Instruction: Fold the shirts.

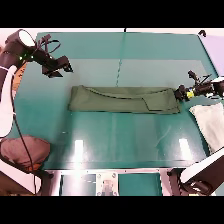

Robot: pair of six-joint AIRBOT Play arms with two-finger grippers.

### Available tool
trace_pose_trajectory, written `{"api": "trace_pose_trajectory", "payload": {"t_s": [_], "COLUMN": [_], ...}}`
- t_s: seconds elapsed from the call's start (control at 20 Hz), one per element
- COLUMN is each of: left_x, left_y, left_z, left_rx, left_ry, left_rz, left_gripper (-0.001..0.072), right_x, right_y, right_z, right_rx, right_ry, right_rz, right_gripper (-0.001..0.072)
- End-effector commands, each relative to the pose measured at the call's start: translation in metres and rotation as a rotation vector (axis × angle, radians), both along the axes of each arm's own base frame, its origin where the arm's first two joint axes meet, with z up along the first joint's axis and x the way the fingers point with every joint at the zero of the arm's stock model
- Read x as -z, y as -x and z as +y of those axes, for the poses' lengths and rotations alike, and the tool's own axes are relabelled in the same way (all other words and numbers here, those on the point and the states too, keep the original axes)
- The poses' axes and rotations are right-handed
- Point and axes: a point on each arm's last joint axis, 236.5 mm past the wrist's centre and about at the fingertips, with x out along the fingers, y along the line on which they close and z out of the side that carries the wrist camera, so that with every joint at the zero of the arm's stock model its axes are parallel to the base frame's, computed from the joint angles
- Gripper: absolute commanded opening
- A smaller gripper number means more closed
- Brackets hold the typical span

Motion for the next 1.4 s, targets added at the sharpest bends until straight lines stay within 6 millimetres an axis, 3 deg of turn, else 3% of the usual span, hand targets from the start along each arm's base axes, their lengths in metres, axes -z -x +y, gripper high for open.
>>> {"api": "trace_pose_trajectory", "payload": {"t_s": [0.0,0.1,0.15,0.2,0.35,0.5,0.55,0.75,1.05,1.35], "left_x": [-0.001,-0.001,-0.001,-0.001,-0.001,-0.001,-0.001,-0.001,-0.001,0.000], "left_y": [-0.001,-0.001,-0.001,-0.001,0.000,0.001,0.001,0.000,0.000,0.000], "left_z": [-0.001,-0.001,-0.001,-0.001,-0.001,-0.002,-0.002,-0.002,-0.002,-0.001], "left_rx": [0.000,-0.001,-0.001,-0.001,0.000,0.002,0.002,0.000,0.001,0.001], "left_ry": [0.004,0.004,0.004,0.005,0.007,0.008,0.008,0.007,0.008,0.007], "left_rz": [-0.002,-0.004,-0.003,-0.003,-0.002,0.003,0.003,0.000,0.001,0.000], "left_gripper": [0.0662,0.0663,0.0663,0.0663,0.0663,0.0663,0.0663,0.0663,0.0663,0.0663], "right_x": [0.000,-0.001,-0.002,-0.006,-0.029,-0.060,-0.069,-0.089,-0.071,-0.058], "right_y": [-0.002,-0.002,-0.001,-0.001,-0.004,-0.006,-0.004,0.000,-0.015,-0.011], "right_z": [0.000,-0.001,-0.002,-0.006,-0.034,-0.072,-0.078,-0.055,-0.041,-0.019], "right_rx": [0.006,0.021,0.031,0.036,0.099,0.164,0.167,0.123,0.084,0.027], "right_ry": [0.002,0.001,-0.004,-0.005,0.014,0.035,0.024,-0.089,-0.035,-0.058], "right_rz": [0.005,0.016,0.028,0.031,0.057,0.038,0.028,0.025,0.003,0.044], "right_gripper": [0.0019,0.0053,0.0239,0.0348,0.0437,0.0459,0.0554,0.0662,0.0693,0.0693]}}
